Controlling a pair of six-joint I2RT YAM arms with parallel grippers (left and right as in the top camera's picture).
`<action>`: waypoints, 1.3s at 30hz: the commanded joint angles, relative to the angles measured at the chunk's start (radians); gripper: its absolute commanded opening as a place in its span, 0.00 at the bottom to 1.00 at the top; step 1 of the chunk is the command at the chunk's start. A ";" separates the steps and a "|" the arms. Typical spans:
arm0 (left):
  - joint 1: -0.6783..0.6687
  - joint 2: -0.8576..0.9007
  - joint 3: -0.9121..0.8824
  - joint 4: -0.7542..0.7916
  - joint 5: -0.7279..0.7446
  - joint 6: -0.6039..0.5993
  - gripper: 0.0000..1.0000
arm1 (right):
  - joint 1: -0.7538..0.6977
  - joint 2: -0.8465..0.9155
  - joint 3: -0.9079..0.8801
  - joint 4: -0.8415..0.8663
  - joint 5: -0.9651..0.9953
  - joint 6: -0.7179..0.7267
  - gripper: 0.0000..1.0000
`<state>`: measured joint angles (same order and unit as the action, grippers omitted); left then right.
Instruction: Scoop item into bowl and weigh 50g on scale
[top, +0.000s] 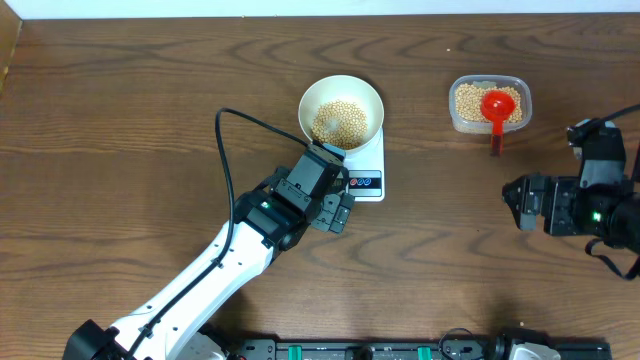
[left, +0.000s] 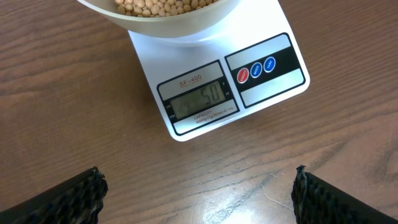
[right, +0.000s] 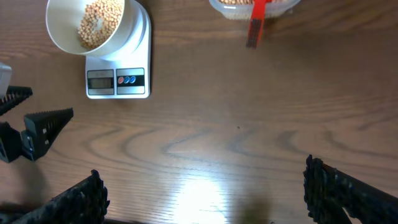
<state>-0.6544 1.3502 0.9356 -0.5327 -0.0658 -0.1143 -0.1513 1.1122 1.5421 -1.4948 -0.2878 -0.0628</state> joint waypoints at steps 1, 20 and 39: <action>0.003 0.002 0.001 -0.001 -0.002 0.009 0.97 | 0.008 -0.059 -0.002 -0.001 0.015 -0.059 0.99; 0.003 0.002 0.001 -0.002 -0.002 0.009 0.97 | 0.068 -0.719 -0.915 0.906 0.081 -0.143 0.99; 0.003 0.002 0.001 -0.005 -0.002 0.009 0.97 | 0.113 -1.100 -1.506 1.371 0.072 -0.234 0.99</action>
<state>-0.6544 1.3506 0.9352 -0.5350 -0.0658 -0.1143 -0.0471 0.0257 0.0467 -0.1410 -0.2131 -0.2695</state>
